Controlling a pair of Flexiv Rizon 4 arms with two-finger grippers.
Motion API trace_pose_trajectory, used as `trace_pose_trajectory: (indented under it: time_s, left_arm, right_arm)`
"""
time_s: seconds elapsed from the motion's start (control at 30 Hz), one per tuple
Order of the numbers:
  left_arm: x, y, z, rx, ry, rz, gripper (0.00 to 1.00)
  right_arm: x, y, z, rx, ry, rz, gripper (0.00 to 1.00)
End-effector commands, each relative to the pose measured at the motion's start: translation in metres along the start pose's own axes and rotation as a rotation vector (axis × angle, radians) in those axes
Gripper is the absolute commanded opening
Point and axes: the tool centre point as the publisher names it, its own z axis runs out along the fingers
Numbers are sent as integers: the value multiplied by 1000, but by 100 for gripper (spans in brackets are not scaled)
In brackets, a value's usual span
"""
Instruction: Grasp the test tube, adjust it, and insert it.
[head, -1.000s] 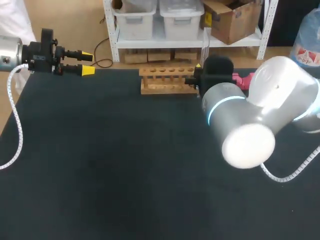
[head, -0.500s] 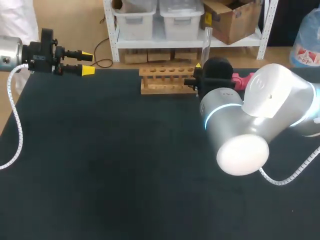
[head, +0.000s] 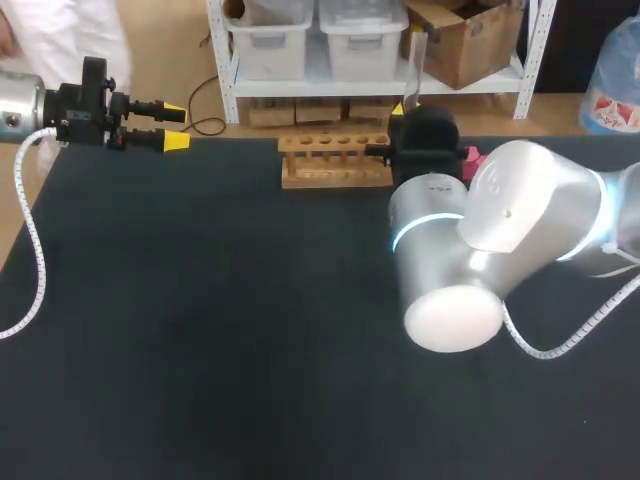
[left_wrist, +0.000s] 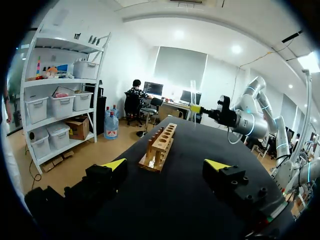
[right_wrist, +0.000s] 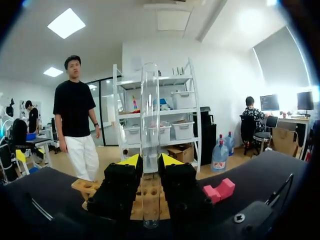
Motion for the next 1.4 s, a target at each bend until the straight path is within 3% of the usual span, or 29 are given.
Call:
trace_pose_trajectory:
  time_s: [0.03, 0.4, 1.0, 1.4]
  left_arm:
    - [1, 1, 0, 1, -1, 1, 100]
    - [1, 1, 0, 1, -1, 1, 100]
    - [1, 1, 0, 1, -1, 1, 100]
    - [1, 1, 0, 1, -1, 1, 100]
  right_arm:
    - [-2, -2, 10, -68, -114, 23, 0]
    - [-12, 12, 26, -119, -230, 17, 0]
    - [-5, 13, 57, -161, -232, -9, 0]
    - [2, 16, 64, -178, -209, -8, 0]
